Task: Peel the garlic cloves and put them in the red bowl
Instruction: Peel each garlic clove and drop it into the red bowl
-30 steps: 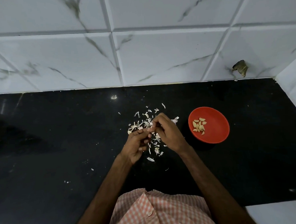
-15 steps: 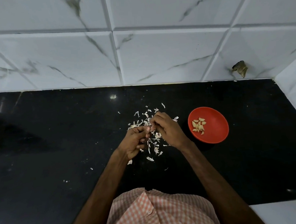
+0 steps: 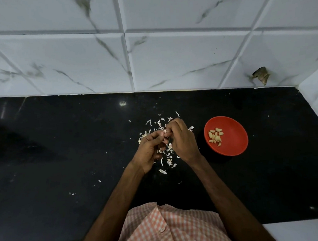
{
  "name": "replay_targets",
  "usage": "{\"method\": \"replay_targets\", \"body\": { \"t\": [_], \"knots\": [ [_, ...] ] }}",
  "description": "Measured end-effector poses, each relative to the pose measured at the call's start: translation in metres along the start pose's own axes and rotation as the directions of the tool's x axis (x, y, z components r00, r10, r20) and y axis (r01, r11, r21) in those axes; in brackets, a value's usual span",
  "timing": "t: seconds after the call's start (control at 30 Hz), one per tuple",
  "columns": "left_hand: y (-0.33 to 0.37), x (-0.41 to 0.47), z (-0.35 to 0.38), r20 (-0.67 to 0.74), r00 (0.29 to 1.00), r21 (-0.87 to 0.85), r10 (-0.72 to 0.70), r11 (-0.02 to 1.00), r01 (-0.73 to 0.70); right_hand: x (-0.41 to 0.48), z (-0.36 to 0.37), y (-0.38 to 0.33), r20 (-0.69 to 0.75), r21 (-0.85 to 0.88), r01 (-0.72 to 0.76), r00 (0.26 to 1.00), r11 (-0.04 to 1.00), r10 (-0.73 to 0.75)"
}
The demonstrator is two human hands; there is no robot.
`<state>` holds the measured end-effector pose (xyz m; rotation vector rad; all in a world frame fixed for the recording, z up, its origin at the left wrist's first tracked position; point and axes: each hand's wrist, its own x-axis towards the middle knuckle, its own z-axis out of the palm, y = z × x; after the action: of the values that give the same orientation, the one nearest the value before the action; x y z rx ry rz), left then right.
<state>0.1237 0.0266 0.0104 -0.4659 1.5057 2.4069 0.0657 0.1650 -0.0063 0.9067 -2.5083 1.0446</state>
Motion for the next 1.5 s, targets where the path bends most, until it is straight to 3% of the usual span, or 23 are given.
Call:
{"method": "replay_targets", "body": {
  "t": [0.1,0.37,0.57,0.67,0.83,1.0,1.1,1.27,1.4,1.5],
  "knots": [
    [0.0,-0.001,0.002,-0.05,0.999,0.027,-0.007,1.0,0.008,-0.001,0.0,-0.001,-0.014,-0.007,0.027,1.0,1.0,-0.027],
    [-0.001,0.001,0.005,-0.045,0.998,-0.218,-0.035,0.976,0.025,-0.008,0.001,-0.003,0.043,0.147,-0.005,0.999,0.989,-0.001],
    [-0.003,0.002,0.007,-0.049,0.999,-0.266,0.021,0.964,-0.033,-0.013,0.004,-0.008,0.04,0.246,-0.057,0.998,0.968,0.048],
    [-0.005,0.004,0.005,-0.082,0.995,-0.239,0.047,0.969,-0.066,-0.01,-0.001,-0.013,0.033,0.344,-0.087,0.996,0.935,0.081],
    [-0.006,0.007,0.0,-0.154,0.983,-0.128,0.1,0.984,-0.12,-0.001,-0.011,-0.015,-0.047,0.498,-0.236,0.953,0.834,0.298],
    [-0.008,0.008,0.001,-0.145,0.983,-0.094,0.115,0.987,-0.13,0.013,-0.016,-0.008,0.112,0.426,-0.249,0.968,0.87,0.222],
    [-0.006,0.007,-0.001,-0.124,0.984,-0.066,0.128,0.988,-0.137,0.016,-0.013,-0.007,0.073,0.414,-0.246,0.969,0.877,0.237],
    [-0.005,0.005,-0.005,-0.129,0.961,0.167,0.243,0.961,-0.22,0.016,-0.007,-0.01,-0.005,0.295,-0.236,0.969,0.926,0.249],
    [-0.006,0.01,-0.004,-0.131,0.918,0.543,0.375,0.802,-0.25,0.012,-0.002,-0.013,-0.032,0.205,-0.244,0.966,0.948,0.256],
    [-0.009,0.012,-0.005,-0.16,0.902,0.623,0.4,0.75,-0.222,0.011,0.005,-0.014,-0.022,0.162,-0.294,0.953,0.942,0.301]
  ]
}}
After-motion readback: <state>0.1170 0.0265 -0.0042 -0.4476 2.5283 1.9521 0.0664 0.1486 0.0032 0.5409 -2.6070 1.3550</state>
